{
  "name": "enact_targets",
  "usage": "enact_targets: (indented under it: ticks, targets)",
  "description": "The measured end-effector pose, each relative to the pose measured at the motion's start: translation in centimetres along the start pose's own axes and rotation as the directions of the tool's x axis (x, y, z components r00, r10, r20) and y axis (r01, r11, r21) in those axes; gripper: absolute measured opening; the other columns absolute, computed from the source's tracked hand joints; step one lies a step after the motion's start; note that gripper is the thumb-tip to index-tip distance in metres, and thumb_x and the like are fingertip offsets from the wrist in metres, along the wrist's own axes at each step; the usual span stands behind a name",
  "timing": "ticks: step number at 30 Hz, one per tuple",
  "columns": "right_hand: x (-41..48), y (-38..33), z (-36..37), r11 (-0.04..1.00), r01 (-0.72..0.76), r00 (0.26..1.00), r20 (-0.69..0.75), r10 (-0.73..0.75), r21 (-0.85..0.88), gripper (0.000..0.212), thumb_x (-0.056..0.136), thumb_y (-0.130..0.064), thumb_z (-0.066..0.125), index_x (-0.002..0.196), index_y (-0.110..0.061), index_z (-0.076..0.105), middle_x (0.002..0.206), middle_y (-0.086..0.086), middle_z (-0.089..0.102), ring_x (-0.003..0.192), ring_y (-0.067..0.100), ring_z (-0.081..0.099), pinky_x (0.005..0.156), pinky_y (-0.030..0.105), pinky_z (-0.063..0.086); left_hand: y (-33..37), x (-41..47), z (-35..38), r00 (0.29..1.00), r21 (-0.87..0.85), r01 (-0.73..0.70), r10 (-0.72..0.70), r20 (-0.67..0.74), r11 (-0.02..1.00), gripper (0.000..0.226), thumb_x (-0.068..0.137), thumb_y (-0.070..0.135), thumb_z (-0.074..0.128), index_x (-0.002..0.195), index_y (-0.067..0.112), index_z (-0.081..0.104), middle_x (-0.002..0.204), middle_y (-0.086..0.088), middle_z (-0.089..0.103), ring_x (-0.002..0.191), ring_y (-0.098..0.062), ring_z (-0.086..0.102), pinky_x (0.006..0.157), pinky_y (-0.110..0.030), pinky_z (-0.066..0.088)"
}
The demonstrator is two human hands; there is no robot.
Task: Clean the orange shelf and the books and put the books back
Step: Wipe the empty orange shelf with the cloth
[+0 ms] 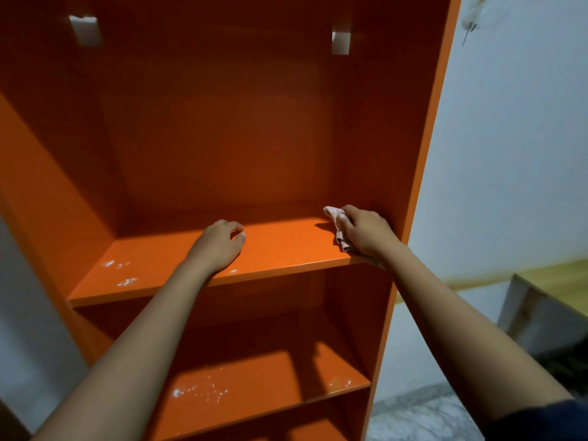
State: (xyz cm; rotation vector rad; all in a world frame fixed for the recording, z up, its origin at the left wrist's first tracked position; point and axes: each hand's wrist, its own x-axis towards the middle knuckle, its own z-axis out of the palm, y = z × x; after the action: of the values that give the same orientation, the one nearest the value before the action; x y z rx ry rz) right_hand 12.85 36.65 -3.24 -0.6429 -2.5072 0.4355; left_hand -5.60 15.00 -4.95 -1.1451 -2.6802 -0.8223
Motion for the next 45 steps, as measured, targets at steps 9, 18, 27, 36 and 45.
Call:
enact_targets:
  ticks: [9,18,27,36,45]
  targets:
    - [-4.8,-1.7,-0.1,0.999,0.011,0.984,-0.18,-0.017,-0.035,0.025,0.099,-0.029,0.037,0.104,-0.018,0.059,0.09,0.005,0.066,0.081,0.022,0.057,0.064,0.03,0.032,-0.9,-2.7,-1.3,0.999,0.001,-0.021,0.021,0.031,1.0,0.033,0.097,0.032,0.045,0.124,0.017,0.057,0.133,-0.007,0.051,0.122,-0.026,0.047,0.101,-0.038,0.039]
    - [-7.8,-11.2,4.1,0.967,0.209,0.974,-0.114,-0.194,0.145,0.023,0.099,-0.027,0.042,0.103,-0.012,0.059,0.092,0.01,0.068,0.086,0.029,0.057,0.061,0.03,0.018,-1.8,-5.4,-3.1,0.999,-0.019,-0.025,0.026,0.042,1.0,0.032,0.097,0.028,0.046,0.124,0.015,0.058,0.136,-0.006,0.052,0.126,-0.025,0.045,0.104,-0.035,0.035]
    - [-4.4,-8.7,-0.8,0.832,0.174,0.951,-0.308,-0.004,0.527,0.021,0.099,-0.02,0.043,0.102,-0.012,0.061,0.09,0.003,0.065,0.078,0.014,0.057,0.064,0.022,0.043,-2.5,-5.3,-3.6,0.998,-0.069,0.005,-0.001,0.063,0.998,0.033,0.096,0.03,0.049,0.126,0.017,0.057,0.138,-0.005,0.05,0.128,-0.023,0.044,0.106,-0.036,0.035]
    - [-0.9,-1.9,1.6,0.994,-0.104,0.98,-0.171,0.098,-0.028,0.028,0.101,-0.034,0.03,0.116,-0.02,0.049,0.106,0.005,0.062,0.081,0.02,0.057,0.066,0.033,0.044,-2.1,-2.5,-2.4,0.999,-0.023,0.027,-0.026,0.041,0.999,0.035,0.097,0.033,0.046,0.128,0.02,0.055,0.139,-0.004,0.046,0.128,-0.023,0.043,0.104,-0.037,0.036]
    - [3.2,-0.5,1.2,0.99,-0.056,0.959,0.281,0.017,0.132,0.038,0.098,-0.049,0.032,0.128,-0.03,0.043,0.103,-0.002,0.06,0.084,0.016,0.06,0.065,0.03,0.045,-2.3,-0.9,-1.9,1.0,-0.024,0.014,-0.013,0.028,1.0,0.033,0.097,0.033,0.046,0.126,0.021,0.056,0.136,-0.001,0.048,0.128,-0.021,0.042,0.105,-0.041,0.035]
